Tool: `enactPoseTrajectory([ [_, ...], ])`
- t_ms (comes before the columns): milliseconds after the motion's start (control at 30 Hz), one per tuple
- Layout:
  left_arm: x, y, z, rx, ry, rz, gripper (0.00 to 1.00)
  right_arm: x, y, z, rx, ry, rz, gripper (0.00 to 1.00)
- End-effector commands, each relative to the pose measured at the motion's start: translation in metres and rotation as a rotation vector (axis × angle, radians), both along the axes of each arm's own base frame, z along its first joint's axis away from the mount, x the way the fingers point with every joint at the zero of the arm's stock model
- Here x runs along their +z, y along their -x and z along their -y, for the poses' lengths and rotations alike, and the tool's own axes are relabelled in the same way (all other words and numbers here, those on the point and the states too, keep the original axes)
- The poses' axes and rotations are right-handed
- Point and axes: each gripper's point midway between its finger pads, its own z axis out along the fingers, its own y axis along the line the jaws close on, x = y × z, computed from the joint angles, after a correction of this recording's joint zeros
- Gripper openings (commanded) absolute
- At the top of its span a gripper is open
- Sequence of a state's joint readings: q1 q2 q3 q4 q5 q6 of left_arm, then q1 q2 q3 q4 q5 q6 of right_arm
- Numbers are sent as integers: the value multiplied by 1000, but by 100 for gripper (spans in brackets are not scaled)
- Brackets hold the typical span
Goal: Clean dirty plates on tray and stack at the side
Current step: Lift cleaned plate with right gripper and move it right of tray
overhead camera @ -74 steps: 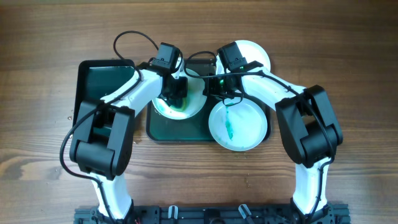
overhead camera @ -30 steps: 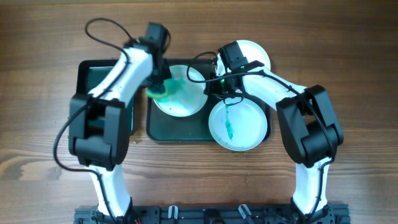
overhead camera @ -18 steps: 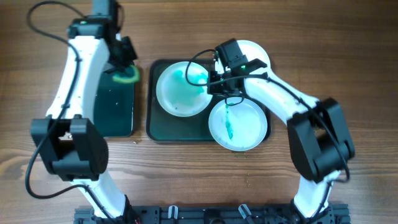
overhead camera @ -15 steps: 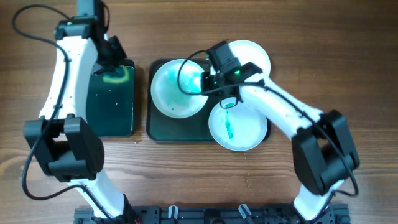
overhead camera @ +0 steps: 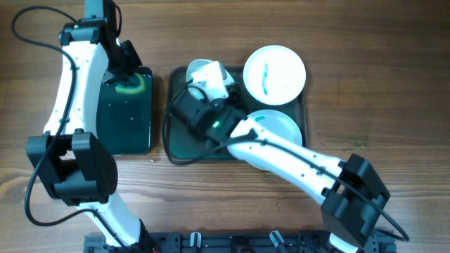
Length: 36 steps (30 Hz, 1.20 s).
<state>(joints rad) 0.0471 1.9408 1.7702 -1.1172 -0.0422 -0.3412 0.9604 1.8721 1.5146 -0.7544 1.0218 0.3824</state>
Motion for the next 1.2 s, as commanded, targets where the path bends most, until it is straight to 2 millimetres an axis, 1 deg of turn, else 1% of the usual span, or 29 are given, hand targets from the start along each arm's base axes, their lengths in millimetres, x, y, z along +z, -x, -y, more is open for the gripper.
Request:
enactPoseTrajectory([
  [0,19,-8,3,-25,-1,64,4,66,9,7,-82,131,270,4],
  [67,20,-10,3,-25,-2,74,4,78,16,2,-87,161,326,4],
  [167,20,-11,3,-25,-2,76,4,91,18,-10,-78,176,364,4],
  [267,20,-11,3,-25,-2,77,4,104,18,-9,-111,201,406,4],
  [433,20,-11,3,-25,-2,78,4,113,14,-16,-104,212,407,4],
  [533,20,-11,3,-25,-2,77,4,113,14,-16,-101,217,405,4],
  [600,20,-10,3,-25,-1,73,4,112,14,-17,-104,190,413,4],
  [667,20,-10,3,-25,-1,74,4,107,11,-23,-67,161,392,4],
  [767,20,-10,3,-21,0,75,4,91,4,-34,3,71,340,4],
  [800,20,-10,3,-22,0,75,4,78,0,-37,38,16,290,4],
  [867,20,-10,3,-22,0,75,4,54,-7,-37,66,-70,194,4],
  [900,20,-10,3,-22,0,75,4,38,-9,-37,78,-130,121,4],
  [933,20,-10,3,-16,2,75,4,15,-12,-31,66,-231,8,4],
  [1033,20,-10,4,5,13,76,4,-15,-16,-23,67,-383,-191,4],
  [1067,20,-10,6,-1,13,72,4,-21,-17,-21,103,-498,-316,4],
  [1100,19,-9,8,-5,13,72,4,-20,-18,-18,118,-568,-373,4],
  [1167,20,-10,16,-23,14,72,4,-3,-27,1,184,-742,-471,4],
])
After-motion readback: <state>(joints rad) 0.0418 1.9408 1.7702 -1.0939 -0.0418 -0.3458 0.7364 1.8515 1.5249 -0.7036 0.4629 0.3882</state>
